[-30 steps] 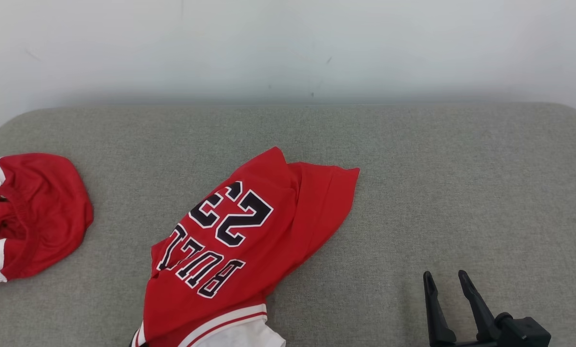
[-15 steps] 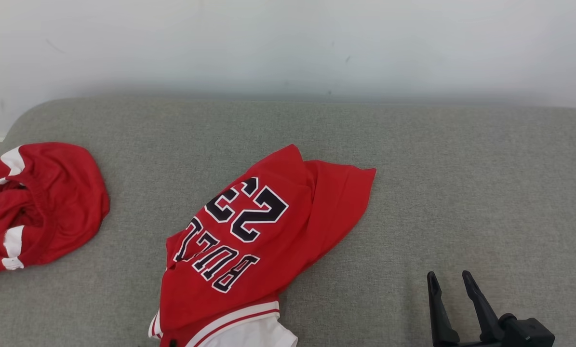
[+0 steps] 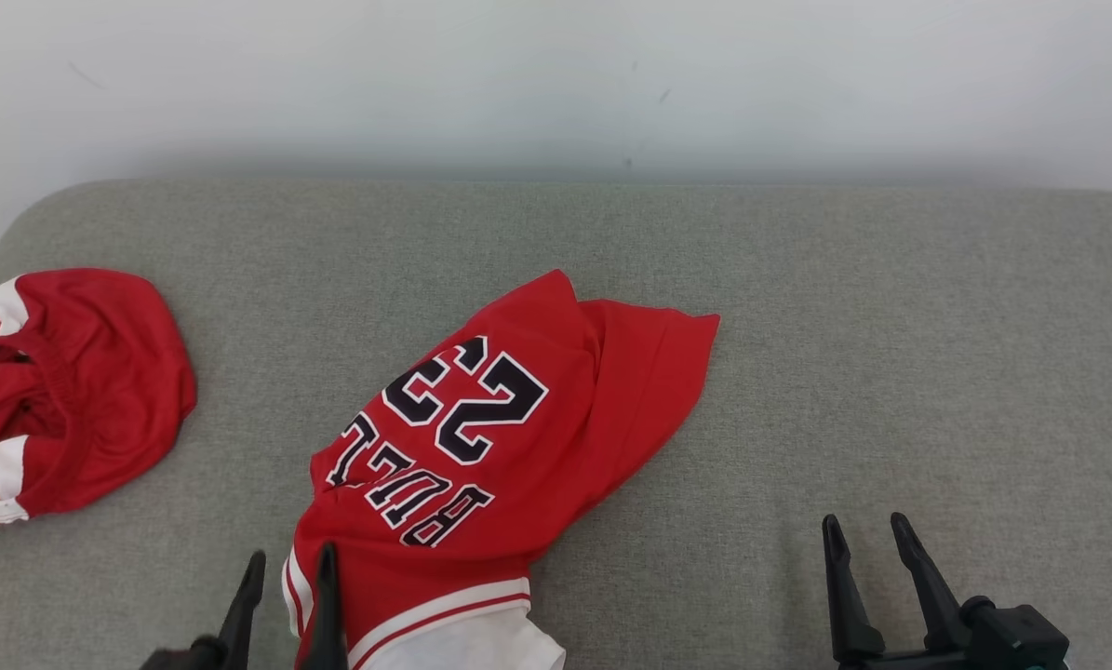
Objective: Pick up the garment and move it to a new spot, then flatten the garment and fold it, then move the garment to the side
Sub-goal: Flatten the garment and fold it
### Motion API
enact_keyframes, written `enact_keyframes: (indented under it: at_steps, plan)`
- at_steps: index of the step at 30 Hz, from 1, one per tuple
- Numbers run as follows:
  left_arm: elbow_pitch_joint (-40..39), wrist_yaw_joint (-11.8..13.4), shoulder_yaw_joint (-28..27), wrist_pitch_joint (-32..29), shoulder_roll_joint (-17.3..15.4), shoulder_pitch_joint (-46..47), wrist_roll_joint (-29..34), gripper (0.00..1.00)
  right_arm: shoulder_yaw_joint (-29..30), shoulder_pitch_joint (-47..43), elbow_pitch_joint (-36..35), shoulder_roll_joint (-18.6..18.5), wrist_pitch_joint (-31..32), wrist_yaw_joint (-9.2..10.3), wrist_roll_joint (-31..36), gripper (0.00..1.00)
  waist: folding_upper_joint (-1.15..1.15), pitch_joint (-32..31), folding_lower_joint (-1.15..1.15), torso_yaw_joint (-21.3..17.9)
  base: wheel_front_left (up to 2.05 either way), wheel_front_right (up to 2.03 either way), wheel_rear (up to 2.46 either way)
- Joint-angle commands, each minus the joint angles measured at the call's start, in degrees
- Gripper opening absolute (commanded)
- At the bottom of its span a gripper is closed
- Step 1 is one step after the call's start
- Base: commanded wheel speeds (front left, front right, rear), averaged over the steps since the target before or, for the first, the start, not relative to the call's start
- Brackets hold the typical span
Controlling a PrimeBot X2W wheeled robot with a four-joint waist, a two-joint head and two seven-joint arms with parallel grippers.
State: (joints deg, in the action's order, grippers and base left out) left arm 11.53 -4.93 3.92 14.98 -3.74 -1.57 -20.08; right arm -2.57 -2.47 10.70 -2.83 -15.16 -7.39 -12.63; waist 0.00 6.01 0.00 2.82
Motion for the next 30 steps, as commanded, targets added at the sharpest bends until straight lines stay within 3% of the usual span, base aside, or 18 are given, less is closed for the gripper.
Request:
enact_keyframes:
  at_steps: [1,6,12,19,20,21,22,23,30]
  plan:
    - [0.36,-0.12,0.03,0.18,-0.04,1.42,0.37,1.0,0.03,0.21,0.12,-0.1,-0.11,-0.2,0.44,1.0,0.0,0.15,0.0,-0.16,0.0,0.0,0.0]
    - [2.86,-0.83,-0.65,0.18,-0.43,5.99,0.57,1.0,-0.66,1.18,0.47,-0.1,-0.11,-0.2,-0.16,1.0,0.0,0.76,0.0,-1.55,0.0,0.0,0.0]
    - [13.17,-1.03,-0.8,-1.23,-0.81,11.14,-1.25,1.0,-0.83,1.11,1.34,-0.11,-0.11,-0.2,-0.55,1.0,0.0,1.17,0.0,-2.97,0.0,0.0,0.0]
    - [22.9,-1.84,-0.57,-7.99,-0.97,15.92,-5.88,1.0,-1.1,1.66,2.44,-0.09,-0.11,-0.2,-0.86,1.0,0.0,1.14,0.0,-4.15,0.0,0.0,0.0]
    - [23.42,-1.97,-0.34,-7.94,-1.5,16.69,-5.79,0.93,-1.13,1.74,2.49,-0.07,-0.11,-0.2,-0.87,1.0,0.0,1.15,0.0,-4.25,0.0,0.0,0.0]
    - [24.0,-2.06,0.07,-7.88,-1.97,17.29,-5.36,0.42,-1.2,1.8,2.59,-0.09,-0.11,-0.2,-0.93,1.0,0.0,1.12,0.0,-4.34,0.0,0.0,0.0]
    - [24.4,-2.13,0.38,-7.62,-2.19,17.73,-5.17,0.16,-1.3,1.87,2.68,-0.09,-0.11,-0.2,-1.01,1.0,0.0,1.09,0.0,-4.43,0.0,0.0,0.0]
    - [24.85,-2.01,0.7,-7.25,-2.48,18.35,-4.84,0.0,-1.43,1.95,2.76,-0.1,-0.11,-0.2,-1.05,1.0,0.0,1.05,0.0,-4.57,0.0,0.0,0.0]
    - [23.89,-2.17,5.29,-3.5,-5.78,25.4,1.24,0.0,-1.88,2.4,2.42,-0.1,-0.11,-0.2,-1.49,1.0,0.0,0.97,0.0,-6.24,0.0,0.0,0.0]
